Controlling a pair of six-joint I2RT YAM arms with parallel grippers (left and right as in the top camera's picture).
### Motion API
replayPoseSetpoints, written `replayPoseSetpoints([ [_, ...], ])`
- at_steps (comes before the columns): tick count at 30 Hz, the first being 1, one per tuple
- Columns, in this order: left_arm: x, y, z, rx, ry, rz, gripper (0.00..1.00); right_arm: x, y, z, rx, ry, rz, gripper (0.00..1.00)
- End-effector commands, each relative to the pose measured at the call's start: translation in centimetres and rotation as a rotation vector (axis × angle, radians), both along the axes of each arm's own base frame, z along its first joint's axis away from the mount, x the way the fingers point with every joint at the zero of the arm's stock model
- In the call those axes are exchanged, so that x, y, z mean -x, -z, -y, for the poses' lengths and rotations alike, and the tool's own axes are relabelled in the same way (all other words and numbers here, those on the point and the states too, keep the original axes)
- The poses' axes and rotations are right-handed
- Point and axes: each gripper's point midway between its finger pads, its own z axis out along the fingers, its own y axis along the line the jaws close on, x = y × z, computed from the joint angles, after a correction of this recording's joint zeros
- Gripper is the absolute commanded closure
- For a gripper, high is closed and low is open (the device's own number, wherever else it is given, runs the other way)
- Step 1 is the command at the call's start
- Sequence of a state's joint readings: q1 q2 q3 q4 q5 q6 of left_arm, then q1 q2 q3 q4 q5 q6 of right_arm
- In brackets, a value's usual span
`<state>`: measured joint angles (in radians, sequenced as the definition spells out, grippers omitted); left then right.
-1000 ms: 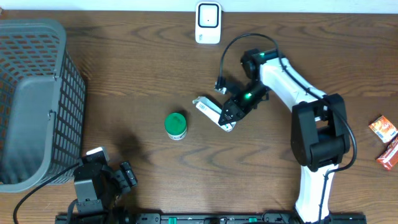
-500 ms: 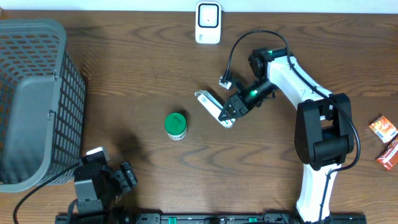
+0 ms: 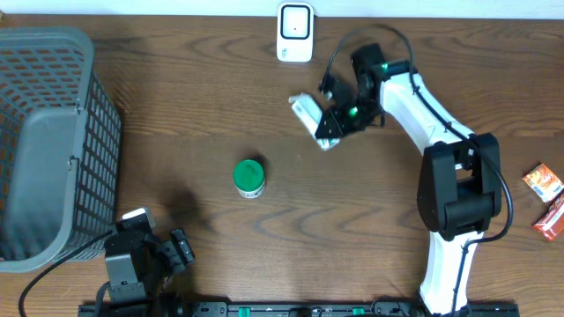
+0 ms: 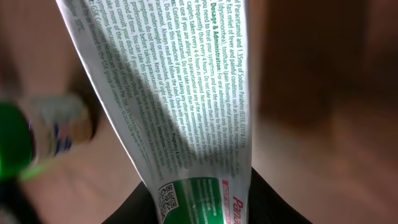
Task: Scan the item barcode
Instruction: 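Carry the Panadol box up to the scanner with the right gripper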
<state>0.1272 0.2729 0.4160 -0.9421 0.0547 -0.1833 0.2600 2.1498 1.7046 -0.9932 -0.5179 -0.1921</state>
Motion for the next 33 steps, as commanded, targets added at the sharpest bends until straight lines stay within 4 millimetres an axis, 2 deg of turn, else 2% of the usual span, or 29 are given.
replayPoseSetpoints([
  [1, 0.0, -0.2, 0.1, 0.002, 0.009, 0.006, 0.14, -4.7, -2.5, 1.7, 0.121, 0.125, 0.138, 0.71],
  [6, 0.0, -0.2, 0.1, 0.002, 0.009, 0.006, 0.14, -9.2, -5.8, 3.7, 0.241, 0.244, 0.316, 0.7],
  [10, 0.0, -0.2, 0.1, 0.002, 0.009, 0.006, 0.14, -11.4, -7.4, 3.8, 0.239, 0.273, 0.417, 0.65],
  [17, 0.0, -0.2, 0.1, 0.002, 0.009, 0.006, 0.14, -15.9, -9.6, 4.4, 0.325, 0.363, 0.64, 0.68],
  [26, 0.0, -0.2, 0.1, 0.002, 0.009, 0.006, 0.14, -19.2, -9.9, 3.3, 0.487, 0.329, 0.866, 0.69],
  [29, 0.0, -0.2, 0.1, 0.002, 0.009, 0.006, 0.14, -20.4, -8.7, 3.0, 0.546, 0.315, 0.919, 0.69],
  [33, 0.0, -0.2, 0.1, 0.002, 0.009, 0.006, 0.14, -21.9, -6.7, 3.1, 0.718, 0.261, 1.009, 0.69],
])
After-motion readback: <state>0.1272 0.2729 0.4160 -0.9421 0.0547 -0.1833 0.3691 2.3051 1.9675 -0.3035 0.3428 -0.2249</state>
